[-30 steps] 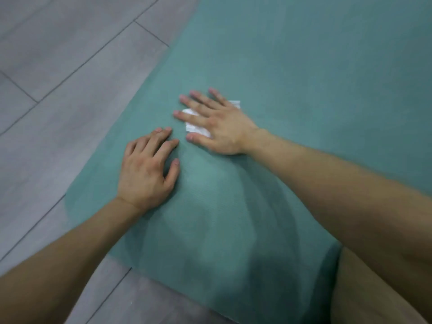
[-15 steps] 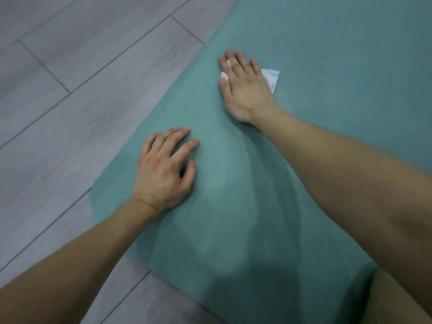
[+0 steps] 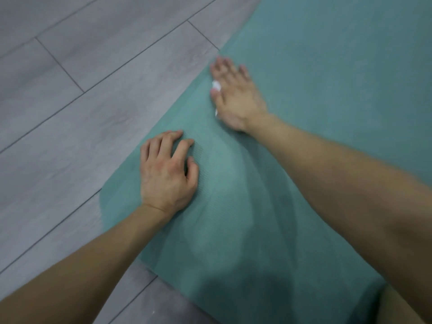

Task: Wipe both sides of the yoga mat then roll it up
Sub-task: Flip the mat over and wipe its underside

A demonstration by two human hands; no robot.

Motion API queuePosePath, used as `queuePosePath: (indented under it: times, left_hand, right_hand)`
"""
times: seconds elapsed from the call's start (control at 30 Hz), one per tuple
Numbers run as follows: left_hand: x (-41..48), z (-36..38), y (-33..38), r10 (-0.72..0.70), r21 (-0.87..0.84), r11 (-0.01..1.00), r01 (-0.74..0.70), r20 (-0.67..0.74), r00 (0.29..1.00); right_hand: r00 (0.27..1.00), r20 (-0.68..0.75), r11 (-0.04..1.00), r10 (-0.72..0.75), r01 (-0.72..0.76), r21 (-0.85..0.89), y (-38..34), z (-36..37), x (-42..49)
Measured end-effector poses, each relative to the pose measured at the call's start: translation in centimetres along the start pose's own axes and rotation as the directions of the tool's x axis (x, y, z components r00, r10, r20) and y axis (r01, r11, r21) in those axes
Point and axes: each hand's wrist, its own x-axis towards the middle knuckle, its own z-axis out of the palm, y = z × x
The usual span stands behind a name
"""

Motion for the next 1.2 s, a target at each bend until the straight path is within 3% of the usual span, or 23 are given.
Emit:
queuePosePath:
  times: [0.1, 0.17, 0.23, 0.3, 0.33, 0.37, 0.4, 0.43, 0.5, 0.53, 0.57, 0.63, 0.7, 0.73, 0.83, 0.93, 1.07, 1.13, 1.2]
  left_hand:
    - [-0.1, 0.1, 0.1, -0.012, 0.006, 1.0, 0.012, 0.004, 1.0]
    - [-0.3, 0.1, 0.0, -0.014, 0.005, 1.0, 0.014, 0.003, 1.0]
    - [-0.2, 0.2, 0.0, -0.009, -0.014, 1.0, 0.009, 0.001, 1.0]
    - [-0.1, 0.1, 0.1, -0.009, -0.027, 1.0, 0.009, 0.001, 1.0]
    - [-0.1, 0.1, 0.1, -0.012, -0.023, 1.0, 0.012, 0.004, 1.0]
    - [0.0, 0.0, 0.2, -0.016, -0.016, 1.0, 0.016, 0.009, 1.0]
    - [0.1, 0.0, 0.3, -0.017, -0.012, 1.0, 0.017, 0.017, 1.0]
    - [0.1, -0.1, 0.4, -0.02, -0.008, 1.0, 0.02, 0.024, 1.0]
    - [-0.1, -0.2, 0.4, -0.031, 0.0, 1.0, 0.031, 0.024, 0.999]
    - [-0.1, -0.2, 0.4, -0.031, 0.0, 1.0, 0.031, 0.02, 0.999]
    - [-0.2, -0.2, 0.5, -0.027, -0.003, 1.0, 0.027, 0.02, 0.999]
    - [-0.2, -0.2, 0.5, -0.027, -0.007, 1.0, 0.027, 0.016, 1.0]
    - [-0.2, -0.2, 0.6, -0.028, -0.011, 1.0, 0.029, 0.013, 1.0]
    - [-0.1, -0.2, 0.6, -0.029, -0.01, 1.0, 0.029, 0.016, 0.999]
    - [0.0, -0.2, 0.6, -0.032, -0.005, 0.999, 0.032, 0.024, 0.999]
    - [-0.1, -0.2, 0.6, -0.033, 0.004, 0.999, 0.033, 0.043, 0.999]
    - [-0.3, -0.1, 0.6, -0.034, 0.037, 0.999, 0.032, 0.071, 0.997]
    - [-0.2, -0.1, 0.4, -0.038, 0.029, 0.999, 0.036, 0.069, 0.997]
    - [-0.1, -0.1, 0.3, -0.035, 0.017, 0.999, 0.034, 0.061, 0.998]
  right_hand:
    - [0.91, 0.045, 0.91, -0.411, 0.413, -0.028, -3.7, 1.9, -6.3]
    - [0.881, 0.063, 0.879, -0.469, 0.473, -0.066, -2.4, 1.8, -5.5]
    - [0.983, 0.022, 0.98, -0.18, 0.181, -0.083, 1.1, 0.5, -0.5]
    - [0.982, -0.003, 0.979, 0.191, -0.19, -0.072, 4.9, -1.2, 4.1]
    - [0.962, -0.029, 0.96, 0.272, -0.273, -0.061, 5.1, -1.2, 4.9]
    - [0.965, -0.047, 0.964, 0.257, -0.259, -0.054, 3.6, -0.7, 4.8]
    - [0.992, -0.048, 0.991, 0.119, -0.122, -0.057, 1.2, -0.1, 3.8]
    - [0.994, -0.01, 0.992, -0.112, 0.111, -0.056, -1.5, 0.5, 2.1]
    - [0.857, 0.094, 0.858, -0.506, 0.512, -0.047, -4.3, 2.1, -0.9]
    - [0.821, 0.11, 0.818, -0.561, 0.57, -0.077, -3.8, 1.9, -0.8]
    - [0.86, 0.083, 0.857, -0.503, 0.509, -0.081, -2.1, 1.0, 0.4]
    - [0.992, -0.019, 0.988, -0.126, 0.124, -0.094, 2.8, -0.8, 3.5]
    - [0.965, -0.094, 0.966, 0.246, -0.253, -0.062, 7.2, -1.7, 4.5]
    - [0.943, -0.125, 0.95, 0.309, -0.311, 0.002, 7.9, -1.5, 4.1]
    - [0.971, -0.145, 0.982, 0.189, -0.185, 0.046, 5.0, 0.2, 0.2]
    - [0.992, -0.076, 0.995, -0.105, 0.105, -0.005, 0.7, 1.1, -7.2]
    - [0.904, 0.002, 0.904, -0.427, 0.427, -0.025, -1.3, 1.4, -12.5]
    - [0.92, -0.051, 0.922, -0.388, 0.387, -0.032, -0.2, 1.3, -7.6]
    - [0.988, -0.065, 0.99, -0.14, 0.139, -0.022, 1.1, 0.6, -0.9]
